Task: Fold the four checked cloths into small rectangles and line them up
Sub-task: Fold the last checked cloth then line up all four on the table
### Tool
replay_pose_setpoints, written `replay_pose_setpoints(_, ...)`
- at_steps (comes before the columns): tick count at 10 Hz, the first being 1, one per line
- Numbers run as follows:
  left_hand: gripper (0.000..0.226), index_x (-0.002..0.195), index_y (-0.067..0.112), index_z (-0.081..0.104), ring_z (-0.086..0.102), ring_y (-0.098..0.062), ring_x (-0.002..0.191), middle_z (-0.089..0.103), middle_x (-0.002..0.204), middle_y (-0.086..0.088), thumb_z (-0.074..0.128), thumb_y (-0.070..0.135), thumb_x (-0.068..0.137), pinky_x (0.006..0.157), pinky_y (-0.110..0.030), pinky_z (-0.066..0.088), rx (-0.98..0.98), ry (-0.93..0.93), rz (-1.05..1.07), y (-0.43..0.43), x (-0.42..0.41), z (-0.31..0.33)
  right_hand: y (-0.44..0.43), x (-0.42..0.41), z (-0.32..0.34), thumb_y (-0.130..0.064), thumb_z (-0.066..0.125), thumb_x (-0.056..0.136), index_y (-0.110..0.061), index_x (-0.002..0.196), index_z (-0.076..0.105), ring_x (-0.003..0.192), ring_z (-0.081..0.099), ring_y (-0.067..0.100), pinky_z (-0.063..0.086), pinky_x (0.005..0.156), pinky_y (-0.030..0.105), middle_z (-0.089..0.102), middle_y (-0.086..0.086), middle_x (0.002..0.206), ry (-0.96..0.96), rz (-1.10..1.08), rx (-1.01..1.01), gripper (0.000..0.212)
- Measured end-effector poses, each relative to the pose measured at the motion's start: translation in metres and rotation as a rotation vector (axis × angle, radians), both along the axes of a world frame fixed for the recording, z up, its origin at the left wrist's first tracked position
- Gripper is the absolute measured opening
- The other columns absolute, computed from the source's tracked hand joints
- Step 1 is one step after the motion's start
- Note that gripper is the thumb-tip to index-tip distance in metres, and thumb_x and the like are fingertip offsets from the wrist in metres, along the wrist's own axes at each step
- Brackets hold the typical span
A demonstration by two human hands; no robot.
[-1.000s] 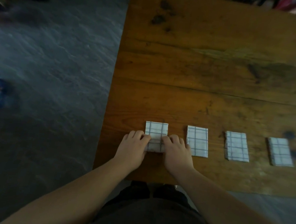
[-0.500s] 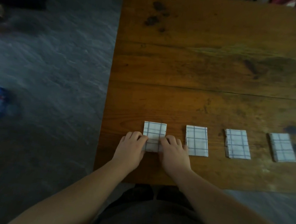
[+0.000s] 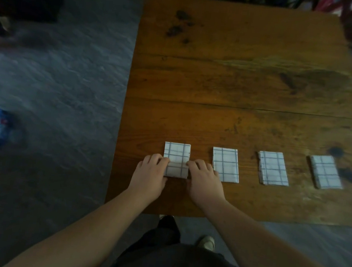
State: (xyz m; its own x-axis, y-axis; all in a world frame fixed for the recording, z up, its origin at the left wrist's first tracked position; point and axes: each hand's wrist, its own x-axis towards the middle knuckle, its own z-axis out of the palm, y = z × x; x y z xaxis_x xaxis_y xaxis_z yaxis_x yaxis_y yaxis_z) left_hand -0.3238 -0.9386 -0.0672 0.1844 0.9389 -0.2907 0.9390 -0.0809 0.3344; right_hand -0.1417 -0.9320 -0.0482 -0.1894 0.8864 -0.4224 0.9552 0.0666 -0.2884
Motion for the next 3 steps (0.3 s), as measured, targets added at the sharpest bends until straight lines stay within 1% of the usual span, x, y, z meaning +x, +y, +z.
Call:
replay_pose_setpoints(1, 0.053, 0.145, 0.025, 0.04, 0.037, -0.017, 0.139, 0.041, 0.148, 0.003, 0.06, 0.029, 0.097, 0.115, -0.038, 0.034, 0.014, -0.009, 0.028, -0.006, 0.009, 0.014, -0.009, 0.017, 0.011, -0.031, 0.054, 0.101, -0.029, 0.148, 0.04, 0.138, 0.043, 0.023, 0.038, 0.114, 0.045, 0.045, -0.002, 0.15, 0.002, -0.013, 0.03, 0.049)
replay_pose_setpoints(2, 0.054, 0.15, 0.023, 0.037, 0.032, -0.018, 0.145, 0.038, 0.155, 0.001, 0.056, 0.029, 0.1, 0.119, -0.039, 0.03, 0.035, -0.023, 0.043, -0.017, 0.025, 0.026, -0.022, 0.04, 0.026, -0.032, 0.052, 0.101, -0.026, 0.148, 0.039, 0.139, 0.041, 0.025, 0.036, 0.113, 0.045, 0.045, 0.0, 0.15, -0.019, -0.007, 0.031, 0.05)
replay_pose_setpoints(3, 0.057, 0.154, 0.021, 0.032, 0.025, -0.02, 0.151, 0.033, 0.161, -0.002, 0.052, 0.031, 0.102, 0.122, -0.041, 0.025, 0.045, -0.018, 0.052, -0.031, 0.047, 0.037, -0.044, 0.07, 0.038, -0.031, 0.051, 0.1, -0.025, 0.152, 0.036, 0.144, 0.035, 0.024, 0.033, 0.117, 0.045, 0.042, -0.001, 0.154, -0.032, -0.025, 0.057, 0.055)
